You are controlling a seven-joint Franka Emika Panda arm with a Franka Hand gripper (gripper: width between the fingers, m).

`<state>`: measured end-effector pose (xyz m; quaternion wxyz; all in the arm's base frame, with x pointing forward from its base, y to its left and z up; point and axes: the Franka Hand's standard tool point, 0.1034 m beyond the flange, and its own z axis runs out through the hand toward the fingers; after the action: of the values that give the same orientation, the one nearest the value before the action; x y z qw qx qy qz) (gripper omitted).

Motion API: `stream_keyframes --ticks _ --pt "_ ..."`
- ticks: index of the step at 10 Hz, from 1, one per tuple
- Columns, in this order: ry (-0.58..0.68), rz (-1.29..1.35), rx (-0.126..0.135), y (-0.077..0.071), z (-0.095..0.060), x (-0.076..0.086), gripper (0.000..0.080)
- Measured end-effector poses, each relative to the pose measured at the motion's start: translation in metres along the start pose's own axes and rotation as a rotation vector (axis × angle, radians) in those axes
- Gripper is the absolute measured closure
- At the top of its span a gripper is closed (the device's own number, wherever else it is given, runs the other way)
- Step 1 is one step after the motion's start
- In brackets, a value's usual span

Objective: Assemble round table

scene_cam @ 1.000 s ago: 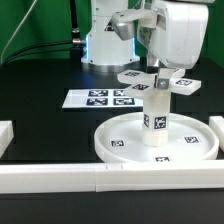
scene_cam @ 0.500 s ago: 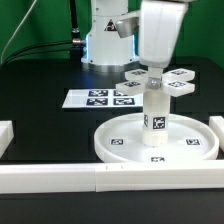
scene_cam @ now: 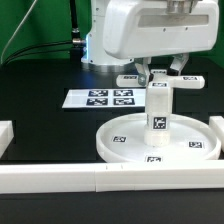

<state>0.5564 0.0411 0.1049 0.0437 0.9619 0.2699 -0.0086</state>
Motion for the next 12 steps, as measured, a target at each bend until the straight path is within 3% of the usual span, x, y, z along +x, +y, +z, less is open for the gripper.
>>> stream_keyframes --ticks 1,6,9,12 --pt "-0.008 0.121 0.014 -0.0013 0.0001 -0.0013 0.0357" --pt "-0.008 0.441 0.025 -0.0018 0.0001 -0.0012 0.0357" --pt "-0.016 0.920 0.077 -0.0024 0.0003 -0.0024 0.0357" --pt "-0.026 1.266 0.095 -0.0031 0.0013 -0.0024 0.0357"
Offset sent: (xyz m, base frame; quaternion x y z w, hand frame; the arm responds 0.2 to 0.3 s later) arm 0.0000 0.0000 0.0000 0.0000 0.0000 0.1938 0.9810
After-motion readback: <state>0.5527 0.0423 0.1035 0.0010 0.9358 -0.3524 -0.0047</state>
